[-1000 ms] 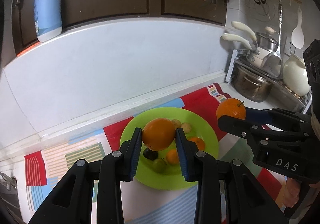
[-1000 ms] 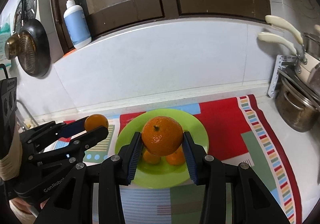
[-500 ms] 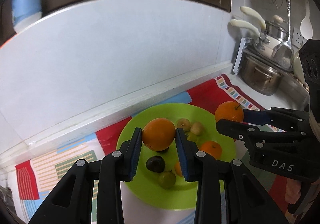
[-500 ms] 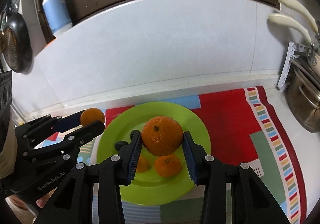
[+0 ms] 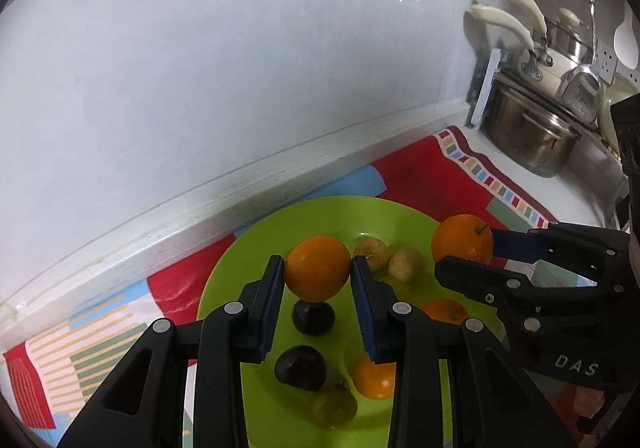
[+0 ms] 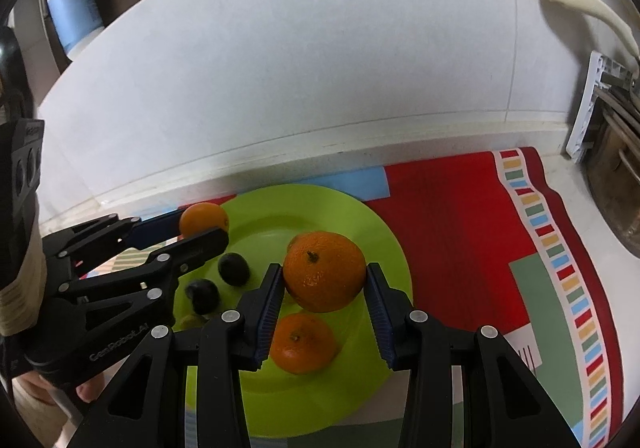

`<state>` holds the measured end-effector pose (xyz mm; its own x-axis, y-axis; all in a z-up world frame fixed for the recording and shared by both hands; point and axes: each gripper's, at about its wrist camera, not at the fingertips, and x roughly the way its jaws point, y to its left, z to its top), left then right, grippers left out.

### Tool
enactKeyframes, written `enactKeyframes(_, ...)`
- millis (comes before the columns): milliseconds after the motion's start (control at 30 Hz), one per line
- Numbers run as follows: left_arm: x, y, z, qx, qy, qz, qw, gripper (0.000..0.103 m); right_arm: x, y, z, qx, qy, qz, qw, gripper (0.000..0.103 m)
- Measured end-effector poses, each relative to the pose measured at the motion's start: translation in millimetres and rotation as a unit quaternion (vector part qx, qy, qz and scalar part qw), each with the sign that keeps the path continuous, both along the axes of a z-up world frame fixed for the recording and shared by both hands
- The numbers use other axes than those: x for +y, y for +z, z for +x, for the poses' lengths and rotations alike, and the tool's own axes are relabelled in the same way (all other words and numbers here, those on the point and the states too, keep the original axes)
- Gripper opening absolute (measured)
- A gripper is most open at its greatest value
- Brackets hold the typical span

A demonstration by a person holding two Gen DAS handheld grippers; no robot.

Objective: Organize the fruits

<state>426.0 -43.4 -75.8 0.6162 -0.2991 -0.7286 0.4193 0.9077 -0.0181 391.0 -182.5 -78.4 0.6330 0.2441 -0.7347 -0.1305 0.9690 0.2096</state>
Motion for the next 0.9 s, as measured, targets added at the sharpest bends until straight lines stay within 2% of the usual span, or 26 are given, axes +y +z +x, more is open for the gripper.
enactKeyframes(233, -7.3, -8.6, 7.5, 0.002, -0.011, 0.009, 0.9999, 0.034, -1.8, -7.3, 2.5, 0.008, -0.001, -0.001, 1.000, 0.042)
enactKeyframes(267, -7.8, -8.9, 8.0, 0.001, -0.010, 0.010, 0.9999, 0.037, -2.5, -8.1, 3.4, 0.009, -0.002, 0.001, 1.000, 0.042)
enactKeyframes(300, -8.1, -8.8, 7.6, -0.001, -0.008, 0.012, 0.9999, 0.047, -3.0, -8.6, 3.4, 0.011, -0.002, 0.003, 1.000, 0.042)
enactKeyframes(367, -6.1, -5.6, 4.6, -0.010, 0.004, 0.017, 0.9998, 0.056, -3.6, -9.6, 3.8, 0.012, -0.001, 0.007, 1.000, 0.043)
enactKeyframes(433, -0.9, 0.8, -1.7, -0.019, 0.014, 0.017, 0.9996, 0.056, -3.9, -8.8, 2.3, 0.011, -0.004, 0.006, 1.000, 0.046)
enactKeyframes(467, 1.3, 3.5, -4.6, -0.022, 0.024, 0.023, 0.9992, 0.056, -4.7, -7.1, 0.2, 0.008, -0.008, 0.006, 1.000, 0.051)
enactKeyframes(533, 7.2, 10.8, -13.9, -0.029, 0.040, 0.023, 0.9985, 0.057, -6.0, -2.4, -5.7, 0.000, -0.013, 0.006, 1.000, 0.052)
enactKeyframes(833, 27.2, 48.5, -76.6, -0.070, 0.093, 0.020, 0.9931, 0.074, -4.1, 29.9, -52.2, -0.036, -0.022, 0.001, 0.999, 0.052)
enactKeyframes(900, 30.8, 57.8, -93.8, -0.079, 0.101, 0.017, 0.9915, 0.078, -3.9, 38.4, -65.6, -0.046, -0.023, 0.003, 0.999, 0.056)
